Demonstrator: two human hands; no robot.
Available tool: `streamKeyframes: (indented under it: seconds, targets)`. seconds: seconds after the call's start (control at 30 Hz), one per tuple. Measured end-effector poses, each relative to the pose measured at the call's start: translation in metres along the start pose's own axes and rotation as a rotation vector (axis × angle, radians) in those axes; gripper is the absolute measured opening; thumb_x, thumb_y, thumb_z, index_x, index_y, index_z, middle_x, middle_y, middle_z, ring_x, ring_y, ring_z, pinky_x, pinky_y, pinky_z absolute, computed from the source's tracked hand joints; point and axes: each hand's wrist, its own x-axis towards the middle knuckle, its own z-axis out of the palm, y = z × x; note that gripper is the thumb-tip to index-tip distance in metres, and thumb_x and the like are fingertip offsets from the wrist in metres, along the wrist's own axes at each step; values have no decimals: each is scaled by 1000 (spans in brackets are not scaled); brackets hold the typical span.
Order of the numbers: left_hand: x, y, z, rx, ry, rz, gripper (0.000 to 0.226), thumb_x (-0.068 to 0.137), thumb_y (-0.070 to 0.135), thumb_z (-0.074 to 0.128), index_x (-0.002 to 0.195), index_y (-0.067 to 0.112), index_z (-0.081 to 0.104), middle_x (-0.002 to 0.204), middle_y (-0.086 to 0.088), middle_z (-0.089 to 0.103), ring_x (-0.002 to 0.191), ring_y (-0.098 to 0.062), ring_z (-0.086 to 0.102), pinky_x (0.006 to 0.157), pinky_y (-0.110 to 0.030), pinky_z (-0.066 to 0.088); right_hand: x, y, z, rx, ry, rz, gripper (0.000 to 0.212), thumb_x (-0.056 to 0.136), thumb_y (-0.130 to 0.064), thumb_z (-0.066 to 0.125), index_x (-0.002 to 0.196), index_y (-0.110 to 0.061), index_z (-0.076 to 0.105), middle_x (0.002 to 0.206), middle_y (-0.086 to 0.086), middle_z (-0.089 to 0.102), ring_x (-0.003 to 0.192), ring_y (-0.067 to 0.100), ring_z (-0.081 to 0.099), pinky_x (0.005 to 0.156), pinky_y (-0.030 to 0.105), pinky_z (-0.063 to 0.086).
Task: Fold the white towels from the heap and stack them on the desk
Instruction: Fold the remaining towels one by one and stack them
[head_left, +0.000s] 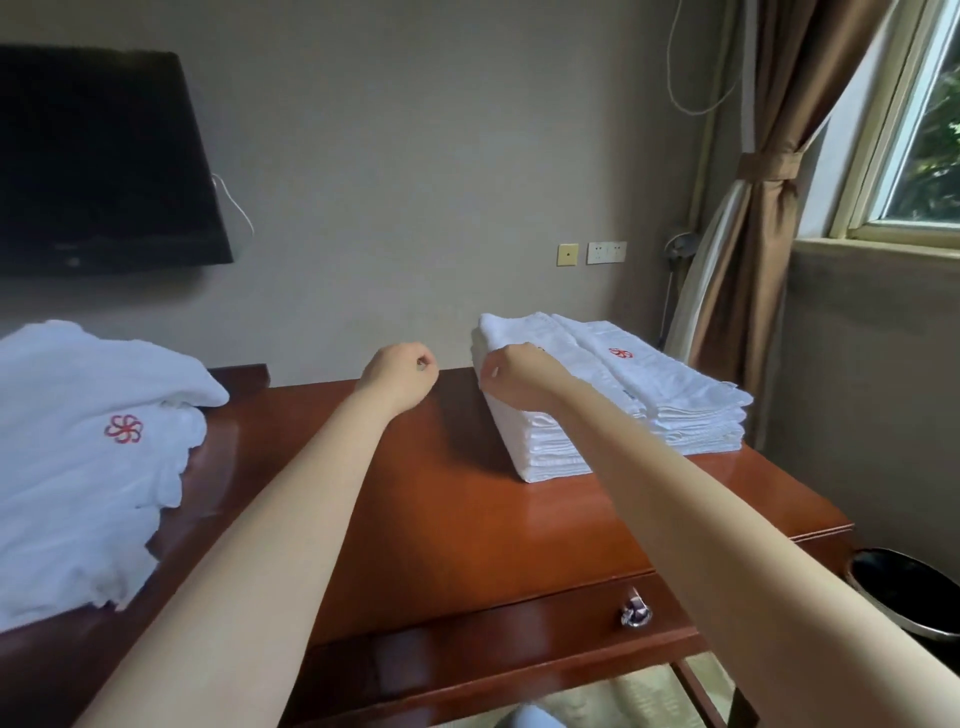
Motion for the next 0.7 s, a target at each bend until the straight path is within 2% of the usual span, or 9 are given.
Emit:
streamKeyframes:
  seconds: [0.03,0.1,0.27,0.37,0.47,0.53,0.6,0.63,0.7]
  targets:
    - [-6,-7,-11,10,-17,-6,26,93,19,47,109,15,67,120,-7,63,110,-28,56,94,-34,47,-1,-12,-4,-31,-38,-9,24,93,-25,48,99,-14,68,94,5,64,89,25,55,77,34,47]
    - [-19,-23,-34,26,-46,-23,27,94,19,47,111,14,67,119,-5,63,110,-26,56,94,-32,46,-2,-38,-8,-104,-59,-50,25,95,-29,47,105,-17,67,99,1,62,92,21,54,70,28,39]
    - [-51,-69,-81,85,-172,-104,30,95,28,50,117,13,64,124,-7,59,111,-25,54,91,-30,43,1,-102,-6,-51,-11,-160,20,92,-25,49,101,-21,66,108,1,66,95,22,59,83,32,50]
    - [-70,-106,-97,94,-209,-171,32,95,29,52,120,13,64,126,-6,59,112,-24,56,97,-36,46,8,-140,4,-34,-59,-221,19,92,-25,50,100,-21,66,102,0,65,81,19,56,73,28,47]
    - [-83,-145,-107,80,-184,-244,30,94,25,53,117,10,65,121,-7,62,109,-24,58,94,-35,48,18,-174,19,-21,-109,-287,20,93,-25,51,103,-17,66,88,0,61,86,20,57,70,27,44]
    - [-88,-171,-112,63,-151,-303,20,92,21,53,101,7,65,108,-12,63,103,-27,59,80,-29,46,26,-193,31,-4,-149,-315,21,93,-25,50,105,-17,66,86,-1,58,94,21,58,74,28,47]
    - [-90,-195,-117,63,-107,-370,18,90,18,51,82,4,58,83,-14,56,86,-30,57,63,-27,37,37,-209,44,32,-180,-331,21,93,-25,51,106,-18,65,87,-1,57,99,21,58,84,33,51]
    - [-90,-205,-119,76,-82,-400,20,89,16,49,74,4,55,71,-10,49,76,-28,52,58,-26,34,44,-215,52,50,-196,-338,21,93,-25,51,107,-17,65,86,-2,56,100,22,59,86,34,51]
    - [-89,-227,-121,107,-25,-436,28,86,11,47,58,14,44,62,-2,40,72,-22,43,57,-32,35,57,-226,70,72,-228,-354,23,94,-26,52,110,-16,65,93,0,60,101,22,59,87,34,51]
